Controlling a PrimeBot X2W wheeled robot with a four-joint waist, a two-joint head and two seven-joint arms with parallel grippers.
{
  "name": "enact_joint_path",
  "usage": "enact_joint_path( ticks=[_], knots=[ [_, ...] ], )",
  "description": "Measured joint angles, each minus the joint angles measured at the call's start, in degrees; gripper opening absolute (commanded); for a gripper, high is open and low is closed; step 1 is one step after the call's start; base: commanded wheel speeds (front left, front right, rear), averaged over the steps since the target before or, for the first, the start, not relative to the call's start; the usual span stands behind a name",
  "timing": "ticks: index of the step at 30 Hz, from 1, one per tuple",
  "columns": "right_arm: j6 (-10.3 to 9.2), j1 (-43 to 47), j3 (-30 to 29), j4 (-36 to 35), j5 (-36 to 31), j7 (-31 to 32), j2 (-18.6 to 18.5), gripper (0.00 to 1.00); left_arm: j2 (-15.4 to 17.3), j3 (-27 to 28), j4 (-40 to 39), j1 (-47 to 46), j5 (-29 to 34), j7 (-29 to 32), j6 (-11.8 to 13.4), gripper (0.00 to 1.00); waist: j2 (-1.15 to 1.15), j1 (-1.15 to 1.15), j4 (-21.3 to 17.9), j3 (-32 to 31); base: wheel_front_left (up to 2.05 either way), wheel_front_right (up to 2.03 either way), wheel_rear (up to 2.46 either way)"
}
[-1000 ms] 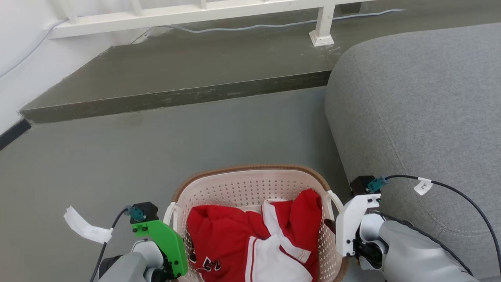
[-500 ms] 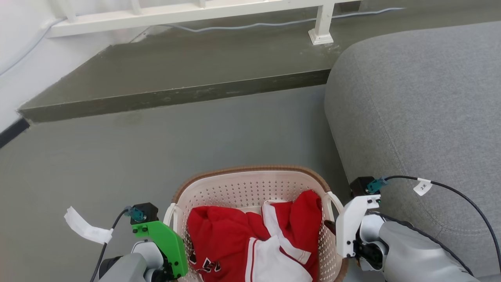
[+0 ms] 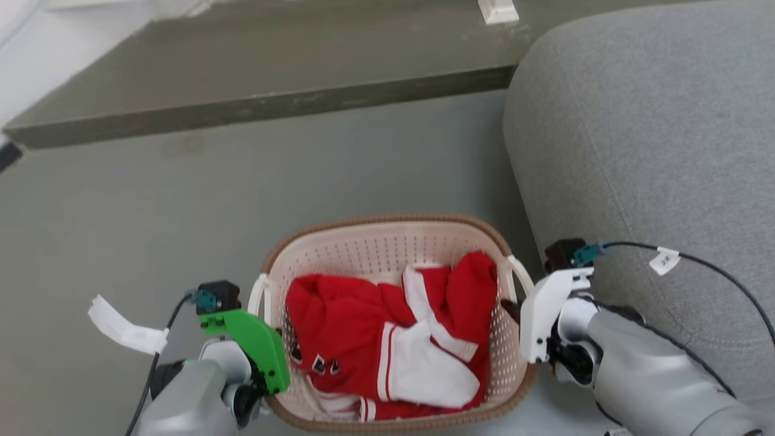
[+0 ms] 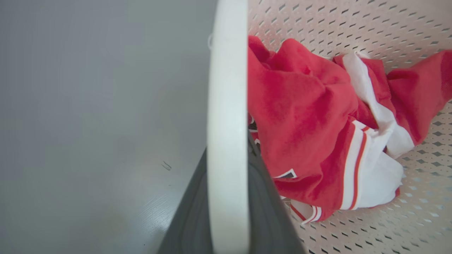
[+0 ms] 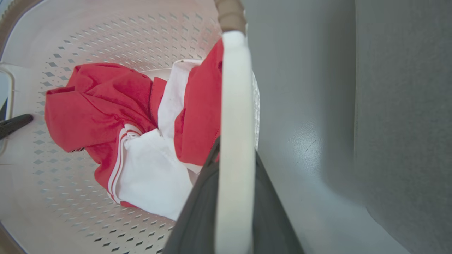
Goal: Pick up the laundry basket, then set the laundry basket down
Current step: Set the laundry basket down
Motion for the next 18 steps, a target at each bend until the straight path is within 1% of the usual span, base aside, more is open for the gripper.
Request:
enact_joint_path(
  ticks=[8,18],
  knots=[
    [0.01,-3.8,0.0,-0.5,-0.6,-3.3,-1.1,0.00,-0.2,0.2,-0.1,-3.8,0.6,-2.9,0.9,0.00,0.00,0.00,0.1,5.2,0.00,0.00,0.00],
    [0.03,-6.8,-0.2,-0.5,-1.6,-7.6,-1.3,0.00,-0.3,0.7,-0.2,-6.9,1.0,-6.3,1.0,0.00,0.00,0.00,0.3,11.6,0.00,0.00,0.00]
  ],
)
